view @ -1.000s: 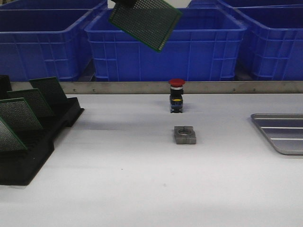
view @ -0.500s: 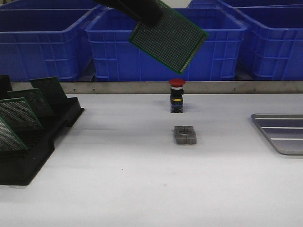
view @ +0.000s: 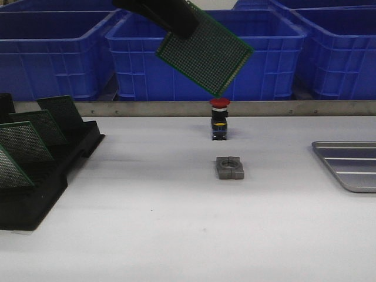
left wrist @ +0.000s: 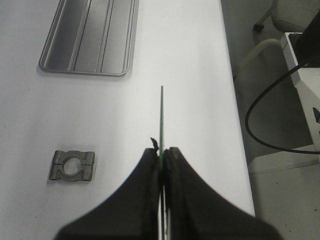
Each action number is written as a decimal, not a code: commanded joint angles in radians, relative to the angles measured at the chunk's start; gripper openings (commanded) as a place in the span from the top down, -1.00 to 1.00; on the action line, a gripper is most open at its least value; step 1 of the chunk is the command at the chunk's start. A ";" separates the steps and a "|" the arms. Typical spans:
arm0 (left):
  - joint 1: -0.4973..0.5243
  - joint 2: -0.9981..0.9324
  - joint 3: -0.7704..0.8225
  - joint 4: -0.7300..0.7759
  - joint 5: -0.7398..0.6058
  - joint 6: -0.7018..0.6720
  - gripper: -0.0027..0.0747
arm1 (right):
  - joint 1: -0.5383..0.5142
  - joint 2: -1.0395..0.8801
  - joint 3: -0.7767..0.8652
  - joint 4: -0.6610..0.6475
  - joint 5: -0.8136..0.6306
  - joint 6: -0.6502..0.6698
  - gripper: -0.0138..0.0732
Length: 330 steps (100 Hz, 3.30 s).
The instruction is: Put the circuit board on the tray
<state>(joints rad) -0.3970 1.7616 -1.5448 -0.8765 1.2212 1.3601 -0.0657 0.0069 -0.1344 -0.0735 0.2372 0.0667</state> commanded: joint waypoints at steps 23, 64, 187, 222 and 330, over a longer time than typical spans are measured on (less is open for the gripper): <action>-0.010 -0.043 -0.021 -0.061 0.054 -0.006 0.98 | -0.007 0.288 -0.293 0.016 0.176 0.003 0.82; -0.010 -0.043 -0.021 -0.061 0.054 -0.006 0.98 | 0.048 0.652 -0.494 0.328 0.230 -0.230 -0.26; -0.010 -0.043 -0.021 -0.061 0.054 -0.006 0.98 | 0.264 1.385 -0.780 1.451 0.600 -1.743 -0.38; -0.010 -0.043 -0.021 -0.061 0.054 -0.006 0.98 | 0.264 1.437 -0.807 1.451 0.628 -1.743 0.60; 0.006 -0.043 -0.021 -0.050 -0.040 -0.015 -0.42 | -0.045 1.441 -0.807 1.093 0.636 -1.095 0.84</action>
<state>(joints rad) -0.3970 1.7616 -1.5448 -0.8678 1.1879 1.3565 -0.0454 1.4700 -0.9109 1.0507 0.8614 -1.1436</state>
